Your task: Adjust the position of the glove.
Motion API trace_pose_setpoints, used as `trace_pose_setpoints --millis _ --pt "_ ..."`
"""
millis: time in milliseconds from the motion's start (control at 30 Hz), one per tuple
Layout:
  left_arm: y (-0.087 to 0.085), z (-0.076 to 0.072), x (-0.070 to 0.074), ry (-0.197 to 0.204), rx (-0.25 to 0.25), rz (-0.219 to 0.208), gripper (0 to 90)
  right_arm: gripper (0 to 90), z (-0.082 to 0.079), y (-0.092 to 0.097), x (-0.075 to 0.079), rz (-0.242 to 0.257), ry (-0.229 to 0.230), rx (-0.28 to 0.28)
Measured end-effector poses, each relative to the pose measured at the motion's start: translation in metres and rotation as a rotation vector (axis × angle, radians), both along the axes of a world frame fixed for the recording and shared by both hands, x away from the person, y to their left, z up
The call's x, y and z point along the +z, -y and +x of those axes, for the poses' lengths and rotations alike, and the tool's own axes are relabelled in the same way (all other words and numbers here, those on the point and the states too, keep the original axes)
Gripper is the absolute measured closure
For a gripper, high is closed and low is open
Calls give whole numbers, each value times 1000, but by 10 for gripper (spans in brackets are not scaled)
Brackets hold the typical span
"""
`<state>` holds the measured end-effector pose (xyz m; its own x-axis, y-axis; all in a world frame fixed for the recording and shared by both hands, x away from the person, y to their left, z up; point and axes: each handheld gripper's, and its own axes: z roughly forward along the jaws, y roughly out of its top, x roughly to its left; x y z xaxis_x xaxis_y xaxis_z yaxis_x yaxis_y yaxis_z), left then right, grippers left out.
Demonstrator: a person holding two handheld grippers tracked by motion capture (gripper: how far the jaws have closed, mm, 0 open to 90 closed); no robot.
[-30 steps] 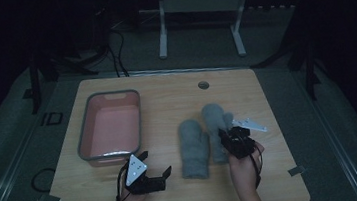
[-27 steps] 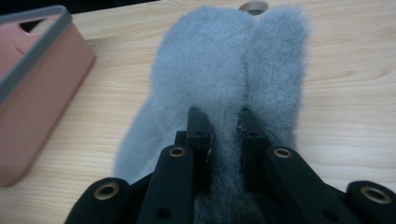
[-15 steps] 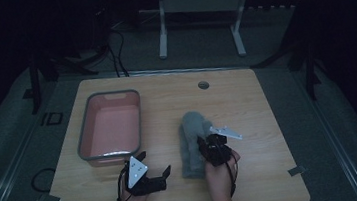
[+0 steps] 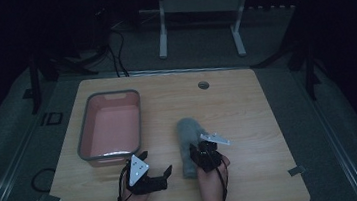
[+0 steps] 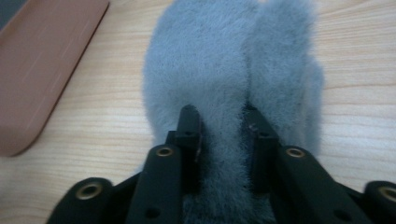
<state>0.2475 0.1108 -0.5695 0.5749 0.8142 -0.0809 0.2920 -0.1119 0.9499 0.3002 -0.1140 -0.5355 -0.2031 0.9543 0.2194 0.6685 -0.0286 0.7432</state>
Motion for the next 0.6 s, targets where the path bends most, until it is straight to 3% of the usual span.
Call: trace_pose_setpoints --millis 200,267,333,433,600 --pt "-3 2 0 2 -5 -19 22 529 2 3 10 2 17 54" --pt "-3 1 0 24 -10 -21 25 491 4 6 15 -24 27 91" --pt "-4 -1 -1 51 -10 -26 26 468 8 11 22 -93 40 139" --pt "-5 -1 -1 57 -18 -37 25 461 17 22 31 -102 33 153" --pt "-4 -2 -1 72 -23 -32 26 335 32 35 42 -125 11 180"
